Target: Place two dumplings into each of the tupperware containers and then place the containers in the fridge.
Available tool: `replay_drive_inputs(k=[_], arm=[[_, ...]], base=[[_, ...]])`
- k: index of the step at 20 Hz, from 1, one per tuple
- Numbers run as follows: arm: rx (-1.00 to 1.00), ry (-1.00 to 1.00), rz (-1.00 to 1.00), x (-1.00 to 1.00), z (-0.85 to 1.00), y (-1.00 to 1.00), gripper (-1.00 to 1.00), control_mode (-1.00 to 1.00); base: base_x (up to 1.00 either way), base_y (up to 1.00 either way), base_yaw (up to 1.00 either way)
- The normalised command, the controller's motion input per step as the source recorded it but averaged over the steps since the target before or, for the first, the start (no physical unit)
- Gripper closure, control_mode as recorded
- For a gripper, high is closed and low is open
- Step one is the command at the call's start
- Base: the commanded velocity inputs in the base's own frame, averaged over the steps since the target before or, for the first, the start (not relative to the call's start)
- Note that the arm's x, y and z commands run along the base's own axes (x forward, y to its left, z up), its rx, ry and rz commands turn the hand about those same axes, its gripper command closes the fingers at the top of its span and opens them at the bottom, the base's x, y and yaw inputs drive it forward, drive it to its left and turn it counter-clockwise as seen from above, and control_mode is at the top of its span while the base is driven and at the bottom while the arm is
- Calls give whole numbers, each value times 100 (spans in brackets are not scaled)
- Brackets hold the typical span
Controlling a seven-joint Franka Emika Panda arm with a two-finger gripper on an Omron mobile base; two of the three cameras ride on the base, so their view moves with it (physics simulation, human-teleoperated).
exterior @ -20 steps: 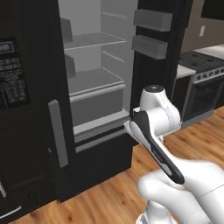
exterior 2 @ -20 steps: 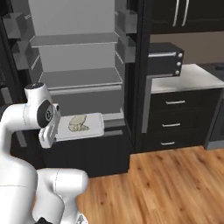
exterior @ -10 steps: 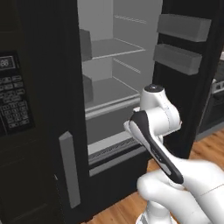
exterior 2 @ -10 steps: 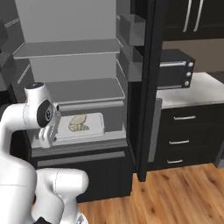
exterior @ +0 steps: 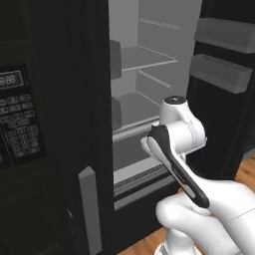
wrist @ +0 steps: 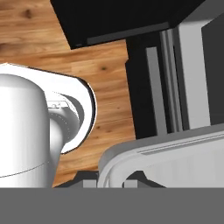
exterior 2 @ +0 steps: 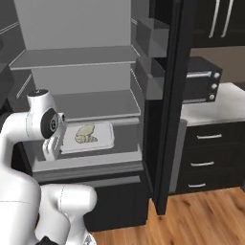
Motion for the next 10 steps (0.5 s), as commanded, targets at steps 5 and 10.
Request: replay_drive_inputs(k=[5,10], arm=[[0,0,0,0,0,0,100,100],[0,0,0,0,0,0,100,100]], base=[[67,7,9],[49,1,14]])
